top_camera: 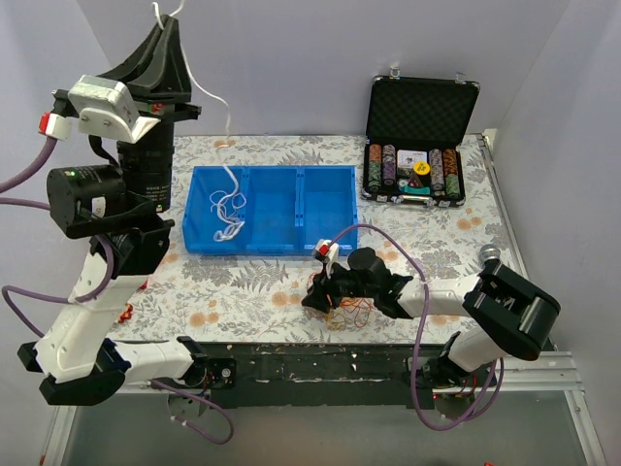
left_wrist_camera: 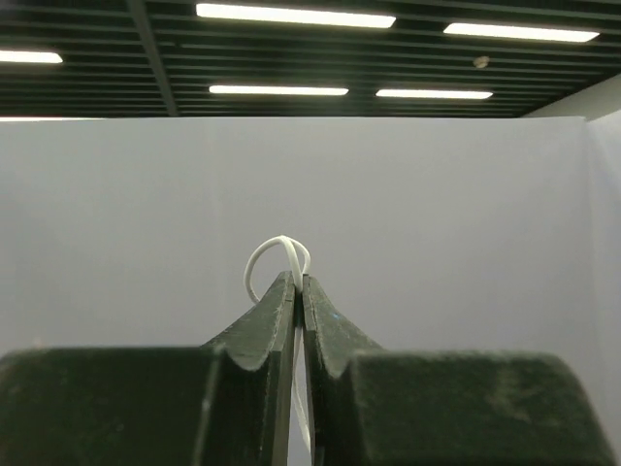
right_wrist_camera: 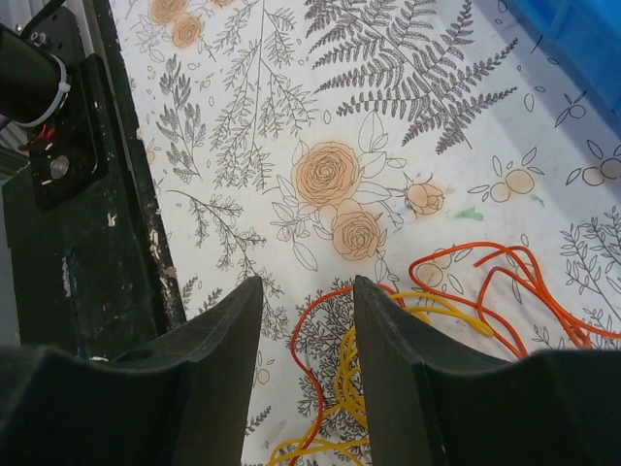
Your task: Untangle the cables
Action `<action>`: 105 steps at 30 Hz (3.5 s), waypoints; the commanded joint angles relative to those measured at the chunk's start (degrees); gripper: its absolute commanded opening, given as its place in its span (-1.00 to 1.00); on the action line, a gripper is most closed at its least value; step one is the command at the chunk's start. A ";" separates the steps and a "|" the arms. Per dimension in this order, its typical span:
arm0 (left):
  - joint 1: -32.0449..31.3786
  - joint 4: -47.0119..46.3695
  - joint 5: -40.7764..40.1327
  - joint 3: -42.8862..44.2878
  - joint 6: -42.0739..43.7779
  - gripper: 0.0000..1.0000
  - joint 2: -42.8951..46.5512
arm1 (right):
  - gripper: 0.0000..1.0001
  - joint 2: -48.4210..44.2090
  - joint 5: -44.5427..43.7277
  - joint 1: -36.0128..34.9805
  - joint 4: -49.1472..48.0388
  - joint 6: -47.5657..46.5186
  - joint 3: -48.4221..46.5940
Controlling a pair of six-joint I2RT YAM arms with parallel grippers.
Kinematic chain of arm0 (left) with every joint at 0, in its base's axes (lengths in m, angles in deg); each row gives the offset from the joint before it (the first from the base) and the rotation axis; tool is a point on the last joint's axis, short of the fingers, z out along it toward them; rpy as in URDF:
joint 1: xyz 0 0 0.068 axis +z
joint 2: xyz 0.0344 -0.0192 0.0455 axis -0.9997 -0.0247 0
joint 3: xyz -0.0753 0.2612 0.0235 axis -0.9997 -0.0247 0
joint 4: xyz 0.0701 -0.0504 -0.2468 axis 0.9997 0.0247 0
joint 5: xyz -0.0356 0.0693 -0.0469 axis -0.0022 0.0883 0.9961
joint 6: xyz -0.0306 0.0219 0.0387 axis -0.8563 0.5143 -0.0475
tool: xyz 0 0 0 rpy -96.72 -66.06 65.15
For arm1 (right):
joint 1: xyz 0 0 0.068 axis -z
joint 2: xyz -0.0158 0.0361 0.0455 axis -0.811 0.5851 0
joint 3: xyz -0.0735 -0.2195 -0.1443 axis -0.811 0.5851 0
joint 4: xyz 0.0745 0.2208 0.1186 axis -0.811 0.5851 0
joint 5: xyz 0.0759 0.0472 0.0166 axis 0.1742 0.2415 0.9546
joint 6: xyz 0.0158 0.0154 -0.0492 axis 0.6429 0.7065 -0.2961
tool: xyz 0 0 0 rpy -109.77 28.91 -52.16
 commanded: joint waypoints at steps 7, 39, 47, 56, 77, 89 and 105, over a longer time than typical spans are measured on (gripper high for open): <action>0.85 -15.32 -9.75 -11.65 14.06 -0.92 0.29 | -0.01 -3.14 -0.81 -0.06 -0.25 -0.33 0.33; 28.36 -17.25 -2.37 -2.10 -13.19 -0.83 -16.13 | -0.05 -11.23 -2.31 0.03 4.94 -3.50 2.00; 28.71 -20.07 -0.70 5.98 -13.71 -0.77 -20.79 | -0.06 -10.53 -1.87 0.03 5.38 -3.67 1.47; 28.71 -11.75 0.25 20.95 -15.29 -0.76 -27.05 | -0.06 -10.18 -1.69 0.03 5.29 -3.50 1.29; 28.62 34.84 50.71 -31.18 30.03 0.96 -16.74 | -0.04 -12.99 -3.97 0.03 4.68 -2.36 3.22; 28.62 59.38 45.36 -20.37 53.77 0.96 -28.79 | -0.04 -14.31 -4.24 0.47 5.99 -2.97 3.49; 30.11 80.02 34.02 -4.64 62.57 0.72 -36.09 | -0.05 -13.96 -3.62 1.52 6.43 -2.62 2.96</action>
